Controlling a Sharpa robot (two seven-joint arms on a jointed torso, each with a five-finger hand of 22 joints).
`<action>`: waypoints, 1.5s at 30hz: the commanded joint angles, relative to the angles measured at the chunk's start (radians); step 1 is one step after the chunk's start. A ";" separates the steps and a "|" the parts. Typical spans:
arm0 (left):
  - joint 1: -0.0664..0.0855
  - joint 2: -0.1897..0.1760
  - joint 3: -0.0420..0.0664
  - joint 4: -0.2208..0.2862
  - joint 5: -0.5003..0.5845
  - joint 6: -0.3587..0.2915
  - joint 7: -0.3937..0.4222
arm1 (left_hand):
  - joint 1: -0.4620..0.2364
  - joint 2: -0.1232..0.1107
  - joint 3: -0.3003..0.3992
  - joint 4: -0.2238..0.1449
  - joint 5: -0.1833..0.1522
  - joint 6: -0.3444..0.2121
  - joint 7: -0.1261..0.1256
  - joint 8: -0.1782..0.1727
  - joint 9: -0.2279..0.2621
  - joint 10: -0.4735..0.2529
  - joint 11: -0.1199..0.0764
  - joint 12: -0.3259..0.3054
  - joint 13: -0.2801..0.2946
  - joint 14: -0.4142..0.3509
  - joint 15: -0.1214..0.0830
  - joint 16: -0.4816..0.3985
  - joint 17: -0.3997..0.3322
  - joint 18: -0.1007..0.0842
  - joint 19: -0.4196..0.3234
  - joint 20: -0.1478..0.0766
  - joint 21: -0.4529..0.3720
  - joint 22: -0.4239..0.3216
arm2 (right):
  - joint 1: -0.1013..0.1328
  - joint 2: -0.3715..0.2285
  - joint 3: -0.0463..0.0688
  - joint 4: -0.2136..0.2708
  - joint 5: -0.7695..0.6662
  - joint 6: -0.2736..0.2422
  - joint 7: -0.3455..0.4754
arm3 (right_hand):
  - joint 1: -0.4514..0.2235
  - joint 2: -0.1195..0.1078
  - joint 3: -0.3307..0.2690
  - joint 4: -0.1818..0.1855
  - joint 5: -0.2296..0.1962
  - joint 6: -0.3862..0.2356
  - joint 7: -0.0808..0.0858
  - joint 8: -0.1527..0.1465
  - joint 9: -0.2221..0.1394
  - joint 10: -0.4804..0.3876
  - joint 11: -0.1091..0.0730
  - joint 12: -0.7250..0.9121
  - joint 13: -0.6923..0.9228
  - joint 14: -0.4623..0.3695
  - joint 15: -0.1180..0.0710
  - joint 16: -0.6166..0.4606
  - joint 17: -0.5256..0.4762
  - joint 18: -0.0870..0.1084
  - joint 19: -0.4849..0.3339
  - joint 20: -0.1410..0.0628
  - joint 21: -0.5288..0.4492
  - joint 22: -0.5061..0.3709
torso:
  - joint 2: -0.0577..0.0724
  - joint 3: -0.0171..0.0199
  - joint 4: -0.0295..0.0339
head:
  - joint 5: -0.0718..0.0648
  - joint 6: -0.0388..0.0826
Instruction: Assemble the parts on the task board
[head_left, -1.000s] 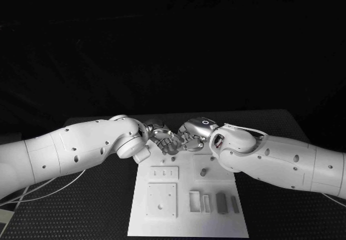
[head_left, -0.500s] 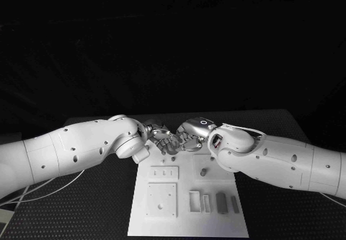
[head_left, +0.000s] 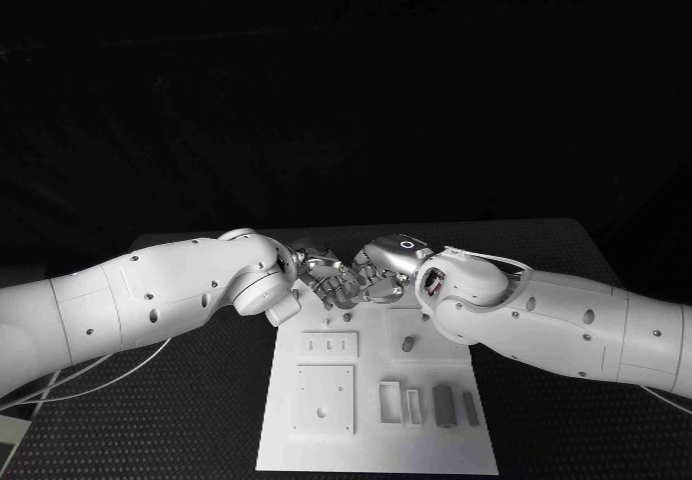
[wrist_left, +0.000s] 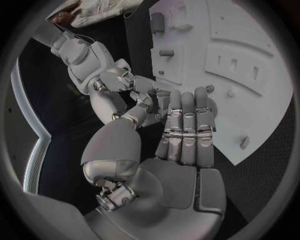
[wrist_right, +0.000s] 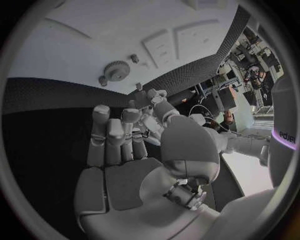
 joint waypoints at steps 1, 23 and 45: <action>0.002 0.009 0.002 0.007 0.014 0.031 0.011 | -0.006 0.008 -0.004 -0.003 -0.004 0.005 -0.001 0.004 -0.001 -0.004 -0.006 0.006 0.003 0.001 -0.003 0.006 -0.002 0.011 -0.001 -0.004 0.006 0.002 | 0.000 0.007 0.001 0.006 -0.012 0.001 0.011 | 0.000 0.008 0.003 0.001 0.003 0.042 0.024 0.002 0.001 0.001 -0.009 0.004 -0.002 -0.001 -0.006 0.005 0.002 0.012 0.008 0.001 0.006 0.016 | 0.000 -0.0002 0.0006 | 0.001 0.002; 0.002 0.010 0.002 0.007 0.014 0.023 0.007 | 0.056 0.082 0.032 -0.075 -0.003 0.033 -0.011 0.013 0.006 0.004 -0.014 0.008 0.039 0.009 -0.008 0.024 -0.004 0.009 0.007 -0.009 0.005 0.019 | 0.000 0.014 0.002 0.002 -0.016 0.009 0.010 | 0.000 0.008 0.005 0.000 0.003 0.043 0.023 0.001 0.001 0.002 -0.009 0.005 -0.002 0.000 -0.007 0.005 0.002 0.012 0.009 0.000 0.007 0.016 | 0.000 -0.0003 -0.0011 | 0.004 -0.002; 0.002 0.002 0.002 0.005 0.009 0.028 0.005 | 0.041 0.125 0.073 -0.099 -0.004 0.109 -0.045 0.045 0.045 0.052 -0.045 0.055 0.112 0.050 -0.033 0.099 0.029 0.003 0.043 -0.032 0.027 0.067 | -0.001 0.015 0.002 -0.006 -0.017 0.019 0.008 | -0.001 0.007 0.006 0.000 0.003 0.043 0.023 0.000 0.001 0.002 -0.009 0.005 -0.003 0.000 -0.008 0.005 0.001 0.012 0.009 0.000 0.007 0.016 | 0.000 0.0004 -0.0017 | 0.001 -0.003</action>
